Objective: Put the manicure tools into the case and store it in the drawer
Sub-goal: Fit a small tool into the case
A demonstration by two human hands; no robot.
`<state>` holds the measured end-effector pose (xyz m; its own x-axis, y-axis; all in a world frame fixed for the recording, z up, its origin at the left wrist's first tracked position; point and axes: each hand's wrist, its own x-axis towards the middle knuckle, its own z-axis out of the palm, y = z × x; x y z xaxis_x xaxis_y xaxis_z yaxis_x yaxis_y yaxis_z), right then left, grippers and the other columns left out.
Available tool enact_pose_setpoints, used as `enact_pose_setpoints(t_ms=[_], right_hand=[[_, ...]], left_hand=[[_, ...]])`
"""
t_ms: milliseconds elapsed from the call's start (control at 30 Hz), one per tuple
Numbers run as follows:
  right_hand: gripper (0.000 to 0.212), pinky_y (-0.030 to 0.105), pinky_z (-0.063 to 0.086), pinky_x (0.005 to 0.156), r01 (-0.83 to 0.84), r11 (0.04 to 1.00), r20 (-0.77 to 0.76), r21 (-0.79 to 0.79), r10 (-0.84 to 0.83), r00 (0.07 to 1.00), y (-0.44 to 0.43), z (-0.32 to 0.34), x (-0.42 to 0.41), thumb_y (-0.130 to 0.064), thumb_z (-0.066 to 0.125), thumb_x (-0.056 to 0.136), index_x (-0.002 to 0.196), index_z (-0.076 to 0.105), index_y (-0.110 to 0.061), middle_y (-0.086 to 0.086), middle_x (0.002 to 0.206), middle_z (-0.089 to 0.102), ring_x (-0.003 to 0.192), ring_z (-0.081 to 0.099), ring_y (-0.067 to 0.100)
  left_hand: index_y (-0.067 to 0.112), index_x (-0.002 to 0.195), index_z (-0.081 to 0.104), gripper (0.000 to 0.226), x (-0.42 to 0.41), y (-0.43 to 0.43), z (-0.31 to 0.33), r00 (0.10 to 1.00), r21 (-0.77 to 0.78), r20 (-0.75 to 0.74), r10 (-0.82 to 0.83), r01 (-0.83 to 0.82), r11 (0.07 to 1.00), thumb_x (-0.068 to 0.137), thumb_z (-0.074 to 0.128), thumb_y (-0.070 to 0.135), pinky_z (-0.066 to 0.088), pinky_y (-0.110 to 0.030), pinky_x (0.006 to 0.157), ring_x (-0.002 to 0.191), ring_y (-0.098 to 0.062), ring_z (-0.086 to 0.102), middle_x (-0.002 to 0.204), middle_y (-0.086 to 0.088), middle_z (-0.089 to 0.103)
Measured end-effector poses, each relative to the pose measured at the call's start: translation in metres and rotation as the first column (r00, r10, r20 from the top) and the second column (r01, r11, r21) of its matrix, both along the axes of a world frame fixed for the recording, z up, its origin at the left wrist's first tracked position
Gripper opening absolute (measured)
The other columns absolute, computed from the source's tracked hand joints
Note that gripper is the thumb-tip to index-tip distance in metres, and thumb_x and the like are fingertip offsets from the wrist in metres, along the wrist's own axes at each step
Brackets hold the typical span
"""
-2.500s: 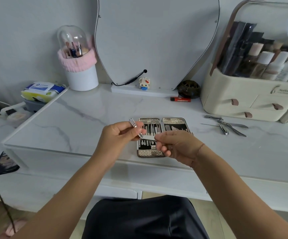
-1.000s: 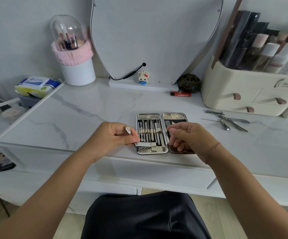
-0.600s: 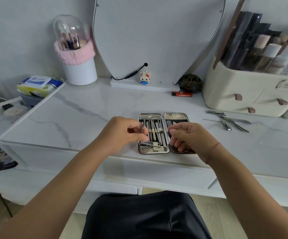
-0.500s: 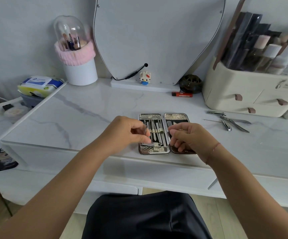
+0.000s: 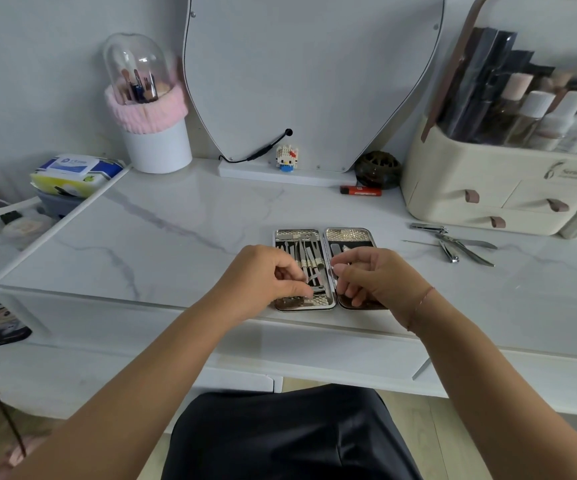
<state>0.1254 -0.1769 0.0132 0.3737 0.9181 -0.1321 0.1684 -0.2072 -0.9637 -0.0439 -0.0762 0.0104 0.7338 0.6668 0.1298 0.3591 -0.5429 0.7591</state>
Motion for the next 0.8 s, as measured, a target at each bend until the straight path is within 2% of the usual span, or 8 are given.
enact_pose_setpoints(t_ms=[133, 300, 400, 667, 800], right_hand=[[0.013, 0.018, 0.049, 0.045, -0.005, 1.0, -0.011, 0.001, 0.005, 1.0, -0.0001, 0.0002, 0.0, -0.007, 0.061, 0.087, 0.098, 0.064, -0.002, 0.009, 0.064, 0.064, 0.046, 0.054, 0.007], [0.012, 0.018, 0.049, 0.045, -0.013, 1.0, -0.018, 0.0, 0.013, 1.0, -0.001, 0.0001, 0.0011, -0.007, 0.062, 0.086, 0.097, 0.064, -0.003, 0.009, 0.065, 0.064, 0.047, 0.054, 0.006], [0.011, 0.018, 0.049, 0.045, -0.014, 1.0, -0.017, 0.003, 0.014, 1.0, -0.0008, -0.0003, 0.0012, -0.007, 0.061, 0.087, 0.096, 0.064, -0.004, 0.009, 0.065, 0.064, 0.046, 0.054, 0.006], [0.008, 0.017, 0.048, 0.045, -0.017, 1.0, -0.005, 0.005, 0.017, 1.0, -0.0013, -0.0015, 0.0014, -0.007, 0.062, 0.086, 0.094, 0.065, -0.006, 0.003, 0.059, 0.065, 0.046, 0.054, 0.005], [0.01, 0.017, 0.048, 0.045, -0.02, 1.0, -0.008, 0.004, 0.02, 1.0, -0.0012, -0.0015, 0.002, -0.007, 0.062, 0.086, 0.096, 0.065, -0.006, 0.004, 0.06, 0.065, 0.047, 0.054, 0.006]], left_hand=[[0.023, 0.074, 0.074, 0.016, 0.0031, 0.0012, 0.0004, 0.998, -0.007, -0.065, -0.008, 0.007, 1.0, 0.064, 0.083, 0.031, 0.038, -0.01, 0.051, 0.055, 0.003, 0.051, 0.066, 0.009, 0.063], [0.025, 0.085, 0.075, 0.014, 0.0001, 0.0068, 0.0044, 0.989, -0.05, -0.127, -0.079, 0.073, 0.996, 0.072, 0.078, 0.024, 0.047, -0.023, 0.069, 0.07, -0.006, 0.058, 0.079, 0.005, 0.066], [0.025, 0.092, 0.074, 0.015, -0.0009, 0.007, 0.004, 0.981, -0.031, -0.165, -0.105, 0.102, 0.994, 0.078, 0.073, 0.021, 0.048, -0.025, 0.075, 0.077, -0.008, 0.059, 0.082, 0.008, 0.064], [0.029, 0.083, 0.072, 0.015, 0.0037, 0.0053, 0.0061, 0.974, -0.053, -0.203, -0.098, 0.089, 0.995, 0.076, 0.073, 0.015, 0.048, -0.027, 0.074, 0.074, -0.007, 0.055, 0.078, 0.007, 0.062], [0.026, 0.085, 0.073, 0.015, 0.004, 0.0057, 0.0048, 0.977, -0.053, -0.187, -0.1, 0.092, 0.994, 0.075, 0.074, 0.015, 0.048, -0.028, 0.074, 0.073, -0.008, 0.055, 0.077, 0.007, 0.061]])
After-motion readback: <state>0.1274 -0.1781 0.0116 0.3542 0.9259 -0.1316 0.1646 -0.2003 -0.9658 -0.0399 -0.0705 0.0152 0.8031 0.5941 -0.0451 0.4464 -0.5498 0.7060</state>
